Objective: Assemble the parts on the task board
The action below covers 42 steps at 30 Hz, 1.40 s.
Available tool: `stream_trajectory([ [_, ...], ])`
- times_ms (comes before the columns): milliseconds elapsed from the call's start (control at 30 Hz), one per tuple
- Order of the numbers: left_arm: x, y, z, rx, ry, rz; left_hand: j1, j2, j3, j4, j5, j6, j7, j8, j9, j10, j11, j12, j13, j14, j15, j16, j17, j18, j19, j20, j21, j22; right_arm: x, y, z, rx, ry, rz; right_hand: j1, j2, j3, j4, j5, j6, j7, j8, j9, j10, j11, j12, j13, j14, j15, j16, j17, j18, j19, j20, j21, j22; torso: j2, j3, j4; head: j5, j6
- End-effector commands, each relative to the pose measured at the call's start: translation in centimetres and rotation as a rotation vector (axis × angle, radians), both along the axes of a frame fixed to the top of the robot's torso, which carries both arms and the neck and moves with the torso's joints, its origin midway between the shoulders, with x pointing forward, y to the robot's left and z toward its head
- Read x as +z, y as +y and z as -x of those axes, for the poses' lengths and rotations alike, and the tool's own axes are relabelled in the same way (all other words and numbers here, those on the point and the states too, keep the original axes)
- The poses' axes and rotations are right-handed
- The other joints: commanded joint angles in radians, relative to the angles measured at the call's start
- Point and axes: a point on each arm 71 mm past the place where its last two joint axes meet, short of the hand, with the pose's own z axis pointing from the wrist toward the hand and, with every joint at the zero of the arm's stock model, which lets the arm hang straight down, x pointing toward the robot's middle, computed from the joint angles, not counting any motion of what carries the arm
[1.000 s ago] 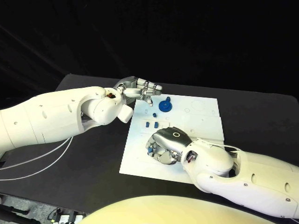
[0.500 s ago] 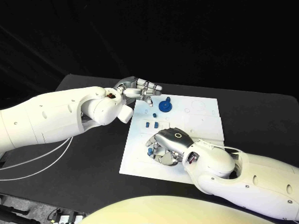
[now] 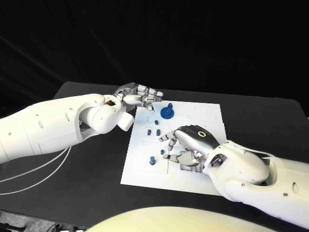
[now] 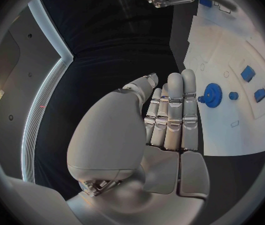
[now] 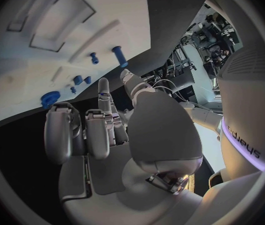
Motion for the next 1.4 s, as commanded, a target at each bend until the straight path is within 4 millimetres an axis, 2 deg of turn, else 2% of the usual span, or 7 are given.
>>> stream_trajectory([
  [33, 0.1, -0.1, 0.0, -0.014, -0.005, 0.005, 0.001, 0.008, 0.000, -0.006, 0.001, -0.007, 0.000, 0.006, 0.000, -0.007, 0.000, 0.007, -0.001, -0.009, 0.002, -0.006, -0.001, 0.015, -0.008, -0.001, -0.004, -0.002, 0.6, -2.9, -1.3, -0.120, 0.136, -0.127, 0.000, 0.014, -0.011, 0.007, 0.013, 0.066, 0.016, 0.036, 0.015, 0.037, 0.010, 0.027, 0.015, 0.055, 0.004, 0.002, 0.011, -0.011, 0.014, 0.001, 0.008, 0.141, -0.002, -0.0028, -0.0028, -0.027, 0.009],
  [167, 0.2, 0.2, 0.0, -0.006, -0.010, 0.005, 0.001, 0.008, 0.000, -0.006, 0.001, -0.007, 0.000, 0.006, 0.000, -0.008, 0.000, 0.007, -0.001, -0.009, 0.002, -0.006, -0.001, 0.015, -0.008, -0.001, -0.005, -0.002, 0.7, -7.7, -2.3, -0.273, 0.247, -0.162, -0.020, 0.022, -0.048, 0.026, 0.040, 0.124, -0.004, 0.074, 0.033, 0.116, -0.015, 0.125, 0.085, 0.061, -0.012, 0.016, 0.036, -0.016, 0.027, -0.006, 0.037, 0.158, -0.005, -0.0048, -0.0066, -0.063, 0.018],
  [267, 0.2, 0.5, 0.1, -0.001, -0.013, 0.004, 0.001, 0.008, 0.000, -0.006, 0.001, -0.007, 0.000, 0.006, 0.000, -0.008, 0.000, 0.007, -0.001, -0.009, 0.002, -0.006, -0.001, 0.015, -0.008, -0.001, -0.005, -0.002, 0.7, -10.8, -2.3, -0.369, 0.290, -0.154, -0.068, 0.025, -0.119, 0.062, 0.142, 0.149, -0.033, 0.101, 0.058, 0.165, -0.038, 0.473, 0.414, 0.064, -0.033, 0.022, 0.044, -0.023, 0.039, -0.026, 0.068, 0.177, -0.007, -0.0057, -0.0110, -0.089, 0.021],
  [400, 0.2, 0.7, 0.3, 0.004, -0.014, 0.002, 0.001, 0.008, 0.000, -0.006, 0.001, -0.007, 0.000, 0.006, 0.000, -0.008, 0.000, 0.007, -0.001, -0.009, 0.002, -0.006, -0.001, 0.015, -0.008, -0.001, -0.005, -0.002, 0.8, -13.8, -1.6, -0.447, 0.294, -0.103, -0.088, 0.059, -0.220, 0.112, 0.164, 0.143, -0.042, 0.137, 0.115, 0.140, -0.046, 0.959, 0.914, 0.071, -0.032, 0.043, 0.084, -0.031, 0.053, -0.035, 0.103, 0.198, -0.008, -0.0058, -0.0181, -0.114, 0.023],
  [600, 0.2, 0.9, 0.4, 0.006, -0.013, 0.001, 0.001, 0.008, 0.000, -0.006, 0.001, -0.007, 0.000, 0.006, 0.000, -0.008, 0.000, 0.007, -0.001, -0.009, 0.002, -0.006, -0.001, 0.015, -0.008, -0.001, -0.005, -0.002, 0.2, -16.1, -0.4, -0.512, 0.277, 0.004, -0.078, 0.076, -0.305, 0.158, 0.217, 0.132, -0.042, 0.167, 0.172, 0.137, -0.044, 1.090, 1.059, 0.076, -0.039, 0.058, 0.113, -0.036, 0.062, -0.033, 0.124, 0.212, -0.012, -0.0067, -0.0245, -0.145, 0.018],
  [1033, 0.1, 1.0, 0.5, 0.006, -0.012, -0.001, 0.001, 0.008, -0.001, -0.006, 0.001, -0.007, 0.000, 0.006, 0.000, -0.008, 0.000, 0.008, -0.001, -0.009, 0.002, -0.006, -0.002, 0.015, -0.008, 0.000, -0.005, -0.002, -2.4, -15.4, 1.1, -0.535, 0.292, 0.093, -0.078, 0.078, -0.347, 0.187, 0.205, 0.127, -0.044, 0.178, 0.197, 0.144, -0.045, 1.117, 1.092, 0.079, -0.040, 0.065, 0.130, -0.040, 0.068, -0.033, 0.141, 0.221, -0.010, -0.0080, -0.0214, -0.159, 0.015],
  [1400, 0.1, 1.1, 0.5, 0.010, -0.009, 0.005, 0.000, 0.009, -0.001, -0.006, 0.001, -0.007, 0.000, 0.006, 0.000, -0.008, 0.000, 0.008, -0.001, -0.009, 0.002, -0.007, -0.002, 0.015, -0.008, 0.000, -0.005, -0.002, -3.6, -14.1, 1.3, -0.516, 0.306, 0.110, -0.079, 0.081, -0.352, 0.189, 0.205, 0.128, -0.044, 0.180, 0.201, 0.144, -0.046, 1.120, 1.096, 0.079, -0.040, 0.065, 0.130, -0.040, 0.069, -0.033, 0.142, 0.222, -0.010, -0.0088, -0.0237, -0.150, 0.006],
])
